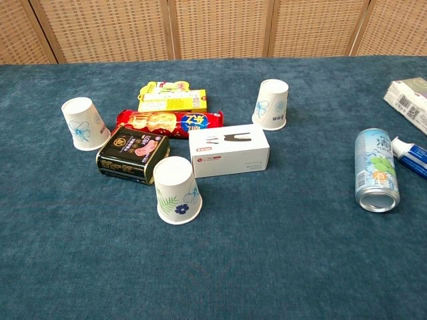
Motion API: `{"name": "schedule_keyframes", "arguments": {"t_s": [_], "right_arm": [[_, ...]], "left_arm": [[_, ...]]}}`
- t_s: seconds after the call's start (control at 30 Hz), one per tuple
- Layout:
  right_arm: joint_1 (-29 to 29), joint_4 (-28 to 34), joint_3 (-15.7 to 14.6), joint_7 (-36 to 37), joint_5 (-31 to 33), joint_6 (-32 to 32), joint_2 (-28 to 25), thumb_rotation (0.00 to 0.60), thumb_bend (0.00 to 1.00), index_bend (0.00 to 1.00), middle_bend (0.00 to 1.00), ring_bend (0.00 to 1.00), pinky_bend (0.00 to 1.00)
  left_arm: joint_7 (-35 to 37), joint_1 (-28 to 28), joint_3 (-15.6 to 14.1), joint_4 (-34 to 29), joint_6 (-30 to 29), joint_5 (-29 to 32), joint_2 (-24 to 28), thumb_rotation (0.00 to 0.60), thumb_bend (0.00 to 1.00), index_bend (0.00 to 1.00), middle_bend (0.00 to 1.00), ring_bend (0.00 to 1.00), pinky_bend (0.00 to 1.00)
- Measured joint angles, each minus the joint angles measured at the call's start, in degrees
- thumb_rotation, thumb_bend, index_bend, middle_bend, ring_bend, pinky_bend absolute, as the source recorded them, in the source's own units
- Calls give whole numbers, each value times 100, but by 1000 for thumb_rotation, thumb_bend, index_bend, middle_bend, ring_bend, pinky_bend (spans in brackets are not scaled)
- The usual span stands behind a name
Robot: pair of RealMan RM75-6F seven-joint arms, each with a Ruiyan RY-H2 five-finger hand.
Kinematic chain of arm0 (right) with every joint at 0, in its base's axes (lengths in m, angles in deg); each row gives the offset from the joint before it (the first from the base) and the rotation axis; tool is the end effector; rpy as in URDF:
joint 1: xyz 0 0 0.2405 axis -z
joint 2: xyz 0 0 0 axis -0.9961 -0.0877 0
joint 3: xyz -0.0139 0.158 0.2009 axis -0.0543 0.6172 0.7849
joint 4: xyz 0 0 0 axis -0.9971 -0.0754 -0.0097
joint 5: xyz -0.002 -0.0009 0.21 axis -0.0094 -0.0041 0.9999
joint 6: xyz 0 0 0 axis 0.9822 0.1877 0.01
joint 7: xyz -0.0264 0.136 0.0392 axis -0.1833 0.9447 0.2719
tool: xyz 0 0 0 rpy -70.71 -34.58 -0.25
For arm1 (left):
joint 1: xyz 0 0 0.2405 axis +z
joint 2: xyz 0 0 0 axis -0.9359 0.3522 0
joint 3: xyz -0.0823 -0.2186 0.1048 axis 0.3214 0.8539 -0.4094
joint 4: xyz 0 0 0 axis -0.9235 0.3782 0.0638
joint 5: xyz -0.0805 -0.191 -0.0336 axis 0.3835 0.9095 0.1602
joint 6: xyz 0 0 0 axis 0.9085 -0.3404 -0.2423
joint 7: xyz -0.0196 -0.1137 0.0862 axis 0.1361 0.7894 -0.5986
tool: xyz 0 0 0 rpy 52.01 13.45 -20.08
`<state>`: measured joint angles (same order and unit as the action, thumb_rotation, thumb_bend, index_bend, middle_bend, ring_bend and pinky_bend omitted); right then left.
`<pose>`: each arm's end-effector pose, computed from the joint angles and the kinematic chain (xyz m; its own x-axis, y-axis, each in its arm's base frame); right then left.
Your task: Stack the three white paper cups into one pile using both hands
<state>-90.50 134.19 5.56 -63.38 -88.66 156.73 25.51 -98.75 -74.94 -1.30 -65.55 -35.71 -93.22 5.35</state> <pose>-0.3058 -0.1900 0.1568 0.4785 -0.0242 0.8777 -0.8771 0.0339 0.4791 -0.2996 0.1823 0.1667 0.4914 0.0404 0.8700 0.8701 0.0220 -0.4924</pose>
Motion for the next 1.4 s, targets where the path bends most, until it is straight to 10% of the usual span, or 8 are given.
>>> {"name": "schedule_keyframes", "arguments": {"t_s": [0.53,1.4], "right_arm": [[20,64,-3,12,-8,59,-41,600,275,0,0,0,192],[162,190,-76,147,-137,258,-208,600,276,0,0,0,192]], "left_arm": [[97,-212,50,-12,346,82,35,495,480,0,0,23,6],[-820,-1750,452,286,2514,1786,-311,499,479,0,0,0,14]]}}
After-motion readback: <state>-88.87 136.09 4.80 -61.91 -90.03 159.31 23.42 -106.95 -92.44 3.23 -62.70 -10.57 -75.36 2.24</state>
